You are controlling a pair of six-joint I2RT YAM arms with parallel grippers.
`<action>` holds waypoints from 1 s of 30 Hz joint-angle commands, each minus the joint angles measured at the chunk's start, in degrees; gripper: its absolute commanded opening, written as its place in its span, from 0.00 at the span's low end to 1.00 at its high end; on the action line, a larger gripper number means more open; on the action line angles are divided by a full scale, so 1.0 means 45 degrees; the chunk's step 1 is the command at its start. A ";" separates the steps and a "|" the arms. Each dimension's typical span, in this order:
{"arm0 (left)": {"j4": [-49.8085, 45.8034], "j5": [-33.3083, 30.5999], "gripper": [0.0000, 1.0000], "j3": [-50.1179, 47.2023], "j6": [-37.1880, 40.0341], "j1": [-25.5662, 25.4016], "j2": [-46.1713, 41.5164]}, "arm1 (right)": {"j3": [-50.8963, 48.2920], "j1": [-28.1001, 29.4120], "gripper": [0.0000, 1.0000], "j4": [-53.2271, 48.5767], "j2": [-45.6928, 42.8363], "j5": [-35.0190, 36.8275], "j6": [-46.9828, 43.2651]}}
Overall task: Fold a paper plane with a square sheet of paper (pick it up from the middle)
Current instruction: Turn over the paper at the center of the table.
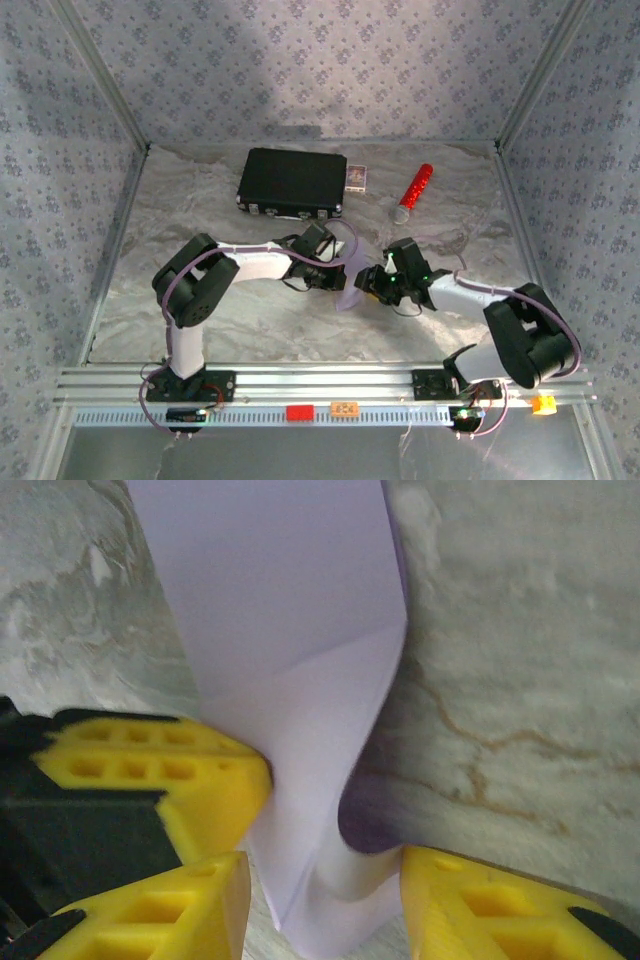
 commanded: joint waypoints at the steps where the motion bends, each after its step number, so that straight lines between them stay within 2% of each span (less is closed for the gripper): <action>1: -0.0639 -0.0124 0.00 -0.0396 -0.0092 -0.0129 0.0036 | 0.0520 -0.0309 0.46 0.0331 0.0520 -0.0210 -0.0103; 10: -0.0485 -0.0092 0.00 -0.0463 -0.0250 -0.0122 -0.0101 | 0.0550 -0.0904 0.46 0.0757 0.1013 -0.0665 -0.0135; 19: -0.0267 0.0010 0.00 -0.0502 -0.0387 -0.0125 -0.0162 | 0.0222 -0.1212 0.38 0.1607 0.1318 -0.1030 -0.0063; 30: -0.0171 -0.0044 0.00 -0.0571 -0.0500 -0.0128 -0.0269 | 0.0065 -0.1328 0.37 0.1892 0.1604 -0.1081 0.0037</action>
